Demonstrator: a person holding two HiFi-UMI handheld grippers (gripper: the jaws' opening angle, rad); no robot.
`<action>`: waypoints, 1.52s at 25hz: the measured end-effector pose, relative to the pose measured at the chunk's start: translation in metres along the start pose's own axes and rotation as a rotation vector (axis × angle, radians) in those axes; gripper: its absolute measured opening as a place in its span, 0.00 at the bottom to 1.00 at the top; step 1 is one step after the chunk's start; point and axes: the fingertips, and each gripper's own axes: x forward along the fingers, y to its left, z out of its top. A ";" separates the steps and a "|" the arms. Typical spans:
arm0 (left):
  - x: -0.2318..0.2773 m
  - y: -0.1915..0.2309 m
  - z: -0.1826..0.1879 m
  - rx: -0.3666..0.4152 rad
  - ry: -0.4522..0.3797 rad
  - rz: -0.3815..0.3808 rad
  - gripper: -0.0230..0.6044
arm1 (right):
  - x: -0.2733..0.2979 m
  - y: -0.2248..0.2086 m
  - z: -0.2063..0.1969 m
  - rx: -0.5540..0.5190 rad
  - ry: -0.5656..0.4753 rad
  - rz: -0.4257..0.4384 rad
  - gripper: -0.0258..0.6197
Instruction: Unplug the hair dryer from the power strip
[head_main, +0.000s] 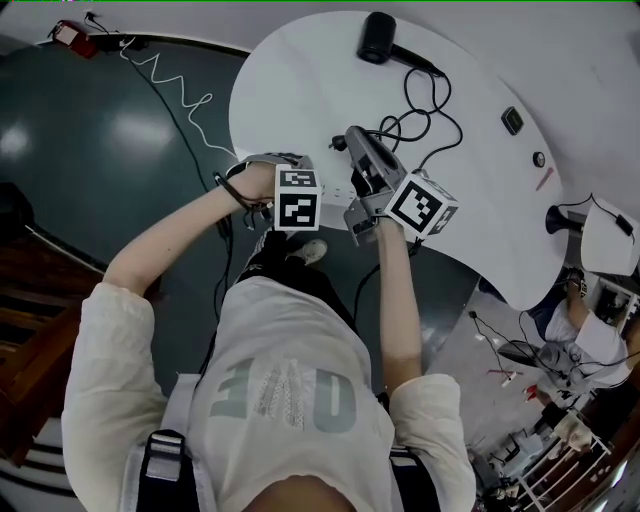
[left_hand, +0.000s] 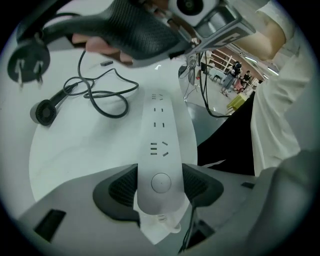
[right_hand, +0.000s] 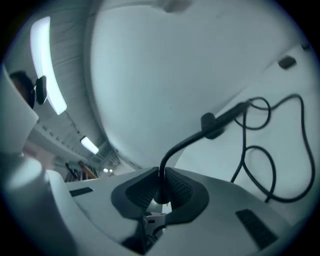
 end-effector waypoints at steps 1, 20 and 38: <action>0.000 0.001 0.000 -0.003 -0.002 0.003 0.45 | 0.004 -0.012 -0.004 0.092 -0.002 0.009 0.10; 0.000 0.001 0.000 -0.016 -0.040 0.017 0.45 | 0.011 -0.095 -0.051 0.103 0.251 -0.363 0.25; 0.001 0.001 0.001 0.004 -0.041 0.015 0.45 | -0.011 -0.098 -0.039 -0.199 0.301 -0.527 0.33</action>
